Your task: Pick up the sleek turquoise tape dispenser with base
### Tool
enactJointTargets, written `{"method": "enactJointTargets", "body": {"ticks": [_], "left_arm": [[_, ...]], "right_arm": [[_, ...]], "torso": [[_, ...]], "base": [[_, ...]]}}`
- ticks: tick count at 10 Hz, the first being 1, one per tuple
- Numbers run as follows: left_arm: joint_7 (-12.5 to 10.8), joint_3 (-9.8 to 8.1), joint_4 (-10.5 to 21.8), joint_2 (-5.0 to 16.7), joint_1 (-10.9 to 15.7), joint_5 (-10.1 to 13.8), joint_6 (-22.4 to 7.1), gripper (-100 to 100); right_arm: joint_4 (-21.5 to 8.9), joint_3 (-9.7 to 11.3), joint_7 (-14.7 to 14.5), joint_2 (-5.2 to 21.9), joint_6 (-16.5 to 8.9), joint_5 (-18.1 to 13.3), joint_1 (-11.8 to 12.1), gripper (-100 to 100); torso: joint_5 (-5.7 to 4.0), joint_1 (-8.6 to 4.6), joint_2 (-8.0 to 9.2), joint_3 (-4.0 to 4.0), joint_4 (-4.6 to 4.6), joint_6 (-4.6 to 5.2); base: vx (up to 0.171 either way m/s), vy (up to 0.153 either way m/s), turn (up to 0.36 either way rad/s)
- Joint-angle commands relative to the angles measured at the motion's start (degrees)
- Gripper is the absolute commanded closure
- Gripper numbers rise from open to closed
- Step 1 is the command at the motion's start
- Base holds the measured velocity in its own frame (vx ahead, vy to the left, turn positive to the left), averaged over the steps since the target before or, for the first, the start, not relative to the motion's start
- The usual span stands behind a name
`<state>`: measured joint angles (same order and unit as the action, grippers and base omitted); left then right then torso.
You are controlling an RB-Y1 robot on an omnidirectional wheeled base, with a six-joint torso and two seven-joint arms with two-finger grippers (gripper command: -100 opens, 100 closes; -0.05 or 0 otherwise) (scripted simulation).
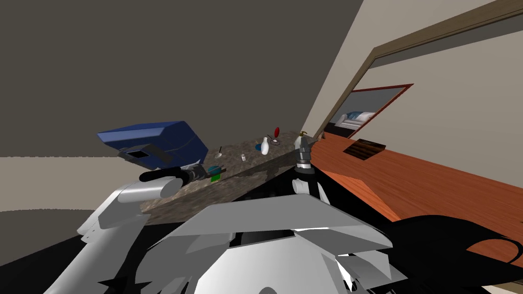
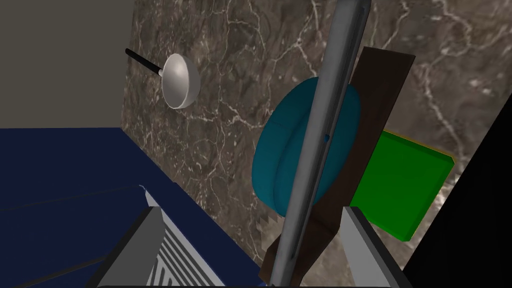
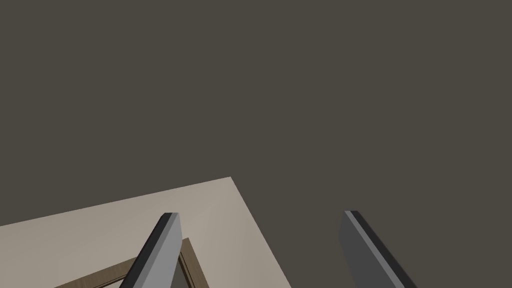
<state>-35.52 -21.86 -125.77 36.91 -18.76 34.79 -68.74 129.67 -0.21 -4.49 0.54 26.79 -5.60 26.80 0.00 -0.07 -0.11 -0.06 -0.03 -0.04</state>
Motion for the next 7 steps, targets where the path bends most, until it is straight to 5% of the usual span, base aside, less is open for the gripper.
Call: {"method": "enactJointTargets", "body": {"ticks": [1,7], "left_arm": [[-0.4,-0.09,0.0,0.2,0.3,0.1,-1.6,-100],[-3.2,-2.22,1.6,2.8,1.1,2.2,-10.4,-100]], "right_arm": [[0.0,0.0,0.0,0.0,0.0,0.0,0.0,0],[0.0,0.0,0.0,0.0,0.0,0.0,0.0,0]], "torso": [[0.0,0.0,0.0,0.0,0.0,0.0],[-0.01,-0.04,-0.01,-0.01,0.0,0.01]], "base": [[0.011,-0.002,0.013],[0.022,-0.016,-0.066]]}}
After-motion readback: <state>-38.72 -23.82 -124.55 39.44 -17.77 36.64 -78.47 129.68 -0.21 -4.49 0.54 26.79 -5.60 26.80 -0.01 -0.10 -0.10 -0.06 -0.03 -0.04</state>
